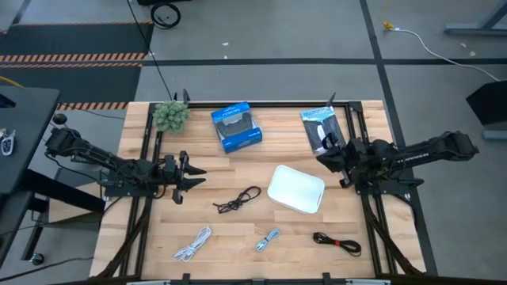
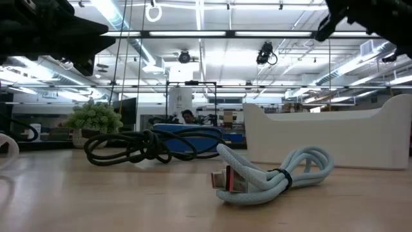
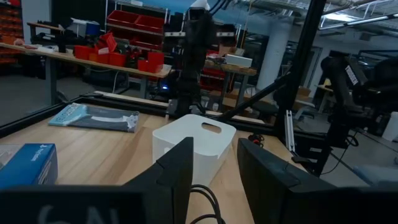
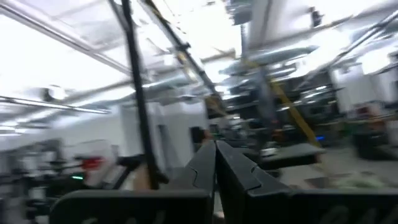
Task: Pick and place USB-C Cables
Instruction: Put the bottom black charger cable into the white bin
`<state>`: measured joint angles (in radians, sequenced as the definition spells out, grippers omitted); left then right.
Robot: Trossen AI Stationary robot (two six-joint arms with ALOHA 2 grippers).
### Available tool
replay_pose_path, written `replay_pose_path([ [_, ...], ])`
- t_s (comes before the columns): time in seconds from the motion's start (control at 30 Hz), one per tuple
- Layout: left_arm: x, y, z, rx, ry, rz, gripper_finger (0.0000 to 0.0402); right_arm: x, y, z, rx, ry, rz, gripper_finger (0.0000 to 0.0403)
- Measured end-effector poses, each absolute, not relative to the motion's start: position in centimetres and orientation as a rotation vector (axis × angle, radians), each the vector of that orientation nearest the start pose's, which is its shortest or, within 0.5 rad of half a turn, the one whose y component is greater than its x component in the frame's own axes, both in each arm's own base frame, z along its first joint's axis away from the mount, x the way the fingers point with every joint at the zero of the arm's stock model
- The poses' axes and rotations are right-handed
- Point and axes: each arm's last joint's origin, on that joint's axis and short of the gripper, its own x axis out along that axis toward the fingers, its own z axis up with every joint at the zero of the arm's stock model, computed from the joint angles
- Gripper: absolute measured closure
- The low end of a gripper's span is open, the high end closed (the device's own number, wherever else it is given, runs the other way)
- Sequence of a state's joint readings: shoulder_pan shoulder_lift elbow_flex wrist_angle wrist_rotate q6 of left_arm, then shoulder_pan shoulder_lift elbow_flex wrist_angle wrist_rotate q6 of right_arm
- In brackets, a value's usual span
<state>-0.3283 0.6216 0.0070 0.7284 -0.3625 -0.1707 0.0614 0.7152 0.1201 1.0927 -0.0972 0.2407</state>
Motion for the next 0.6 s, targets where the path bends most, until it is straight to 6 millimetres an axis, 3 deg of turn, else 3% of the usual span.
replay_pose_path([
  [0.23,13.0,-3.4,17.6,-0.209,-0.11,0.025,0.0269,16.7,3.8,25.0,0.49,-0.358,0.443,0.0385],
  [0.37,13.0,-3.4,17.6,-0.209,-0.11,0.025,0.0269,18.4,5.7,24.7,0.54,-0.233,0.519,0.0385],
  [0.6,13.0,-3.4,17.6,-0.209,-0.11,0.025,0.0269,21.0,9.3,23.0,0.586,0.232,0.527,0.0385],
])
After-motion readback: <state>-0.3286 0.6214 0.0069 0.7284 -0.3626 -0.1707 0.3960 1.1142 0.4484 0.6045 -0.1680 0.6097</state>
